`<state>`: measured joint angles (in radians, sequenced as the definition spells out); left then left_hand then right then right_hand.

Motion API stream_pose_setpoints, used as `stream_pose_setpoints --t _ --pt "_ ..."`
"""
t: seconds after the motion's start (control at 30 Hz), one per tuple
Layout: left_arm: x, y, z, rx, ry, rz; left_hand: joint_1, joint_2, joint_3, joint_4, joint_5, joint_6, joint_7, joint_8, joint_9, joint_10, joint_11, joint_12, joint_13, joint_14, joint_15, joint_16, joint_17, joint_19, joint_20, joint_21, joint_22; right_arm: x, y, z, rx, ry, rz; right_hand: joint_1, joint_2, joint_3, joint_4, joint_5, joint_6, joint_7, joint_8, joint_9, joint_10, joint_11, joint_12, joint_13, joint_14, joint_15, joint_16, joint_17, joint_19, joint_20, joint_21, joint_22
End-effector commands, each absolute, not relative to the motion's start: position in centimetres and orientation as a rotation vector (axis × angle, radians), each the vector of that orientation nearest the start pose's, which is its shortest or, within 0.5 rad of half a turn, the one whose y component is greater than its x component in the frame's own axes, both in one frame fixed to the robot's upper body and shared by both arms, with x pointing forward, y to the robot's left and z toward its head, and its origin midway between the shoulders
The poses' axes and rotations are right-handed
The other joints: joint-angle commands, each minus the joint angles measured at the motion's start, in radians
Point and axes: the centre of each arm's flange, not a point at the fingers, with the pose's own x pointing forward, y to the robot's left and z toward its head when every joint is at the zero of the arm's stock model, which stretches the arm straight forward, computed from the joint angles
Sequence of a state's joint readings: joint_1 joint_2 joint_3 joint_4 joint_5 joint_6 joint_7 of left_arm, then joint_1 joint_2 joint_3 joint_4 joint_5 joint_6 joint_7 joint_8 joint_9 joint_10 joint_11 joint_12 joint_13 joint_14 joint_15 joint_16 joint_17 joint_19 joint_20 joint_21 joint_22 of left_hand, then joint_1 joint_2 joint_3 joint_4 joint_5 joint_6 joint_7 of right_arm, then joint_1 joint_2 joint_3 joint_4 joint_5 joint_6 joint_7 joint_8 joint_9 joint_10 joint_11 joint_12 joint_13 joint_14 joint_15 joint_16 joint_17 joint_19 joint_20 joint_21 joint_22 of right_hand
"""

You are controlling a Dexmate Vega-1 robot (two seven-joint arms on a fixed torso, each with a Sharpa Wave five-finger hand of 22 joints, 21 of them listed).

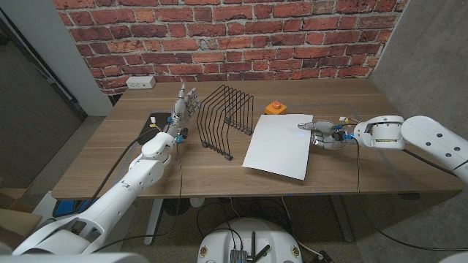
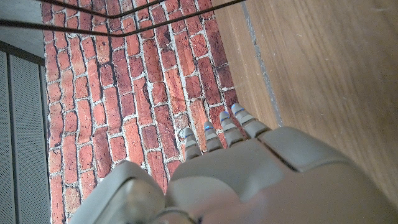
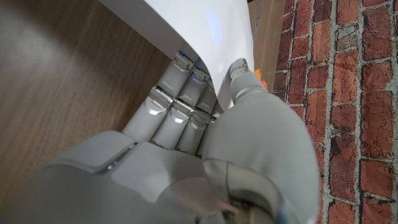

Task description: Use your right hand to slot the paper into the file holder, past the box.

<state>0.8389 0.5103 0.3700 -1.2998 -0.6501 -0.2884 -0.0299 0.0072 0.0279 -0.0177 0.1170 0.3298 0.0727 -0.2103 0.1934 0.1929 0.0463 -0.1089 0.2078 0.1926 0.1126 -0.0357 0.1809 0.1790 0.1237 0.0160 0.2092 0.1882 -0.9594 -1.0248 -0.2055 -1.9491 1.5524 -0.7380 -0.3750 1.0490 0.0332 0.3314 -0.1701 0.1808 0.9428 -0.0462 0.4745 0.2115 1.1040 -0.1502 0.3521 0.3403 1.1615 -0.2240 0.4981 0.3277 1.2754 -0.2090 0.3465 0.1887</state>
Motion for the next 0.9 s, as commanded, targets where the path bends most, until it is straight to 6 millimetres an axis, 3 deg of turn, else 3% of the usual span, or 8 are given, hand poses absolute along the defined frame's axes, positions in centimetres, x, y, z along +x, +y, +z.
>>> stream_pose_setpoints --t 0.03,0.9 --pt "65.3 29.1 -2.7 -0.041 -0.592 -0.206 -0.001 0.009 0.001 0.006 0.002 0.0 -0.009 0.006 0.005 -0.002 -0.007 0.007 0.006 0.009 0.0 0.006 0.003 0.006 -0.002 0.008 0.006 53.2 -29.9 -1.1 0.101 0.211 0.308 0.012 -0.002 0.004 0.001 -0.001 0.012 -0.003 0.005 0.003 0.008 -0.003 0.007 0.004 0.008 -0.001 -0.004 0.006 -0.004 -0.003 0.007 0.005" --pt "65.3 29.1 -2.8 -0.041 -0.592 -0.206 -0.001 0.009 0.001 0.007 0.002 0.0 -0.009 0.006 0.005 -0.002 -0.007 0.007 0.006 0.009 0.001 0.006 0.003 0.007 -0.002 0.008 0.006 51.4 -28.9 2.2 -0.008 0.126 0.309 0.034 0.001 0.01 0.003 -0.003 0.013 -0.002 0.008 0.004 0.012 -0.006 0.005 0.025 0.018 -0.002 -0.011 0.016 -0.009 -0.003 0.015 0.008"
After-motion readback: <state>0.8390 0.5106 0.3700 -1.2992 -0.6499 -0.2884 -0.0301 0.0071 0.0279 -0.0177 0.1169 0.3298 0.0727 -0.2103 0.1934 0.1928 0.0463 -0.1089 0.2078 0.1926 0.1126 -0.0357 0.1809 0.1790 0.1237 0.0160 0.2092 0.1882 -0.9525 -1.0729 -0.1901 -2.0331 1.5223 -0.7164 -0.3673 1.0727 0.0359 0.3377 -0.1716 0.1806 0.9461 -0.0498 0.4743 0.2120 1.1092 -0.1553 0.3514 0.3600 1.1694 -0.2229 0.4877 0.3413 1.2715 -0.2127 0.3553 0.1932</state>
